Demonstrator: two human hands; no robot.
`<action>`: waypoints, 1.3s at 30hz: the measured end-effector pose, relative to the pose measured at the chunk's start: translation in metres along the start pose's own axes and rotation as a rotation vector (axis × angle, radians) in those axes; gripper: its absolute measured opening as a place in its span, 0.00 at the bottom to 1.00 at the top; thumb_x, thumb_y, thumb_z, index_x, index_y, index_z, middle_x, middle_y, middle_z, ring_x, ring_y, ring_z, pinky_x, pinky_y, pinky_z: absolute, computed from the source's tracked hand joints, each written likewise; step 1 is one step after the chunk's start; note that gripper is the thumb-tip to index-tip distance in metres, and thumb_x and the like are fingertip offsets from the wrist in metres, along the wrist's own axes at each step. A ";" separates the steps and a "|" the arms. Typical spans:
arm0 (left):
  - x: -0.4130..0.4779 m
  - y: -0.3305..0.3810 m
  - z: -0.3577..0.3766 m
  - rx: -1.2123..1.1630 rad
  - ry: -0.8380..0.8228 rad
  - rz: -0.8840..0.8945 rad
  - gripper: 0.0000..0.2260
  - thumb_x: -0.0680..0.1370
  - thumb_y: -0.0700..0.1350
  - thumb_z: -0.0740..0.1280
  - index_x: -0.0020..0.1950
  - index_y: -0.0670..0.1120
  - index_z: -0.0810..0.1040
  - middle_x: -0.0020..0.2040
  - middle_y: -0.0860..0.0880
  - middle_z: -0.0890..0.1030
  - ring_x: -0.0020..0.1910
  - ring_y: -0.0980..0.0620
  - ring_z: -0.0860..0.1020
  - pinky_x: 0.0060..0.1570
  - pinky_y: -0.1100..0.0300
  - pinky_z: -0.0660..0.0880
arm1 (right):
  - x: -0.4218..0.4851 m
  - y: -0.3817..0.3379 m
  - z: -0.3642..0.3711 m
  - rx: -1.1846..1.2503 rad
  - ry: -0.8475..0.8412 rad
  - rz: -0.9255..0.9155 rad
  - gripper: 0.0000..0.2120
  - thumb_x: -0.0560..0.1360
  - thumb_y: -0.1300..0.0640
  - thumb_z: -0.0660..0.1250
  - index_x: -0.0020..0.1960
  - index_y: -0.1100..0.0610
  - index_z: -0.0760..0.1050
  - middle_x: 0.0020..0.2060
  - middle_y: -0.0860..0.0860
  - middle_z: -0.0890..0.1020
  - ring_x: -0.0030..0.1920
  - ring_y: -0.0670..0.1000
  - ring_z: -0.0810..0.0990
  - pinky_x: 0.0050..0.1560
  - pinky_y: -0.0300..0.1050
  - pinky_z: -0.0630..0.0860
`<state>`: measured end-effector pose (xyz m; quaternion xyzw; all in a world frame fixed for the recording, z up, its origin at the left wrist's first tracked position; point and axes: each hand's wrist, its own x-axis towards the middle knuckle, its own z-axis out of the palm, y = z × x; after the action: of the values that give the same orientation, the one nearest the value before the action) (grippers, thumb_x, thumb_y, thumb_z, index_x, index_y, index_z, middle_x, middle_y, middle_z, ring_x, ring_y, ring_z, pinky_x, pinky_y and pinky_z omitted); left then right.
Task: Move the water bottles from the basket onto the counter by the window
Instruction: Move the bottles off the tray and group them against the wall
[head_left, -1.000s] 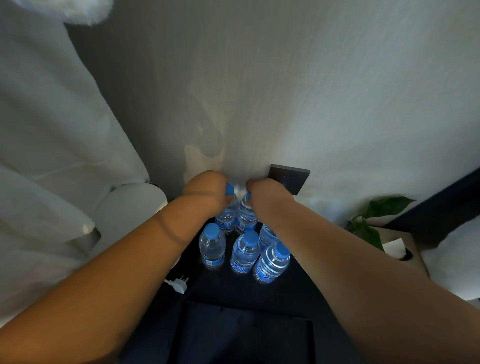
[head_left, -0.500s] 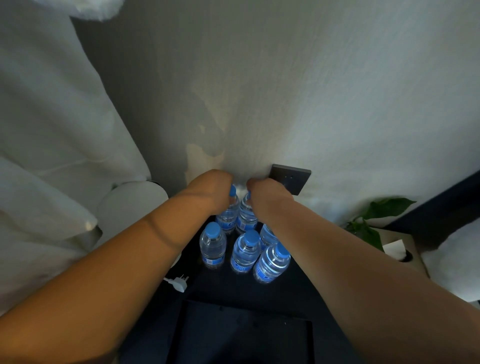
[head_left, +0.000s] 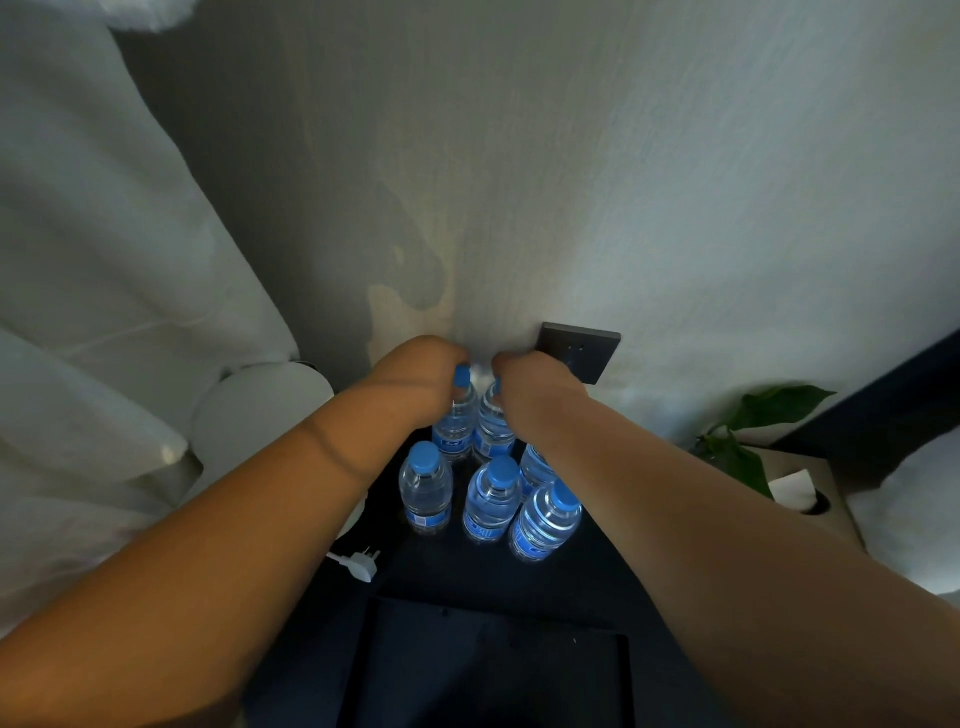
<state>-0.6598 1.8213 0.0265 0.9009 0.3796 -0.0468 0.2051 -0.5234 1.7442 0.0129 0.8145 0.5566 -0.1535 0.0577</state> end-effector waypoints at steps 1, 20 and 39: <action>-0.001 -0.001 0.001 -0.016 0.033 -0.006 0.15 0.80 0.46 0.71 0.65 0.43 0.79 0.59 0.43 0.80 0.56 0.44 0.78 0.55 0.54 0.76 | 0.001 0.000 0.000 -0.002 -0.001 0.003 0.14 0.77 0.64 0.70 0.61 0.57 0.76 0.42 0.52 0.76 0.47 0.55 0.78 0.44 0.48 0.74; 0.011 0.006 -0.001 0.045 -0.082 -0.096 0.13 0.82 0.45 0.67 0.63 0.39 0.81 0.60 0.40 0.81 0.55 0.46 0.79 0.58 0.54 0.74 | -0.001 0.000 -0.003 0.029 0.026 0.065 0.14 0.82 0.49 0.67 0.63 0.56 0.76 0.53 0.54 0.81 0.53 0.55 0.81 0.45 0.48 0.73; 0.007 -0.007 0.006 0.091 0.016 0.017 0.09 0.82 0.44 0.67 0.59 0.42 0.82 0.56 0.43 0.82 0.55 0.46 0.80 0.57 0.54 0.76 | -0.011 0.008 0.003 0.044 0.104 -0.001 0.10 0.83 0.52 0.67 0.58 0.58 0.75 0.38 0.49 0.73 0.44 0.53 0.76 0.44 0.48 0.73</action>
<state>-0.6595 1.8278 0.0174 0.9129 0.3708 -0.0548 0.1614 -0.5201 1.7302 0.0125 0.8221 0.5557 -0.1233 0.0110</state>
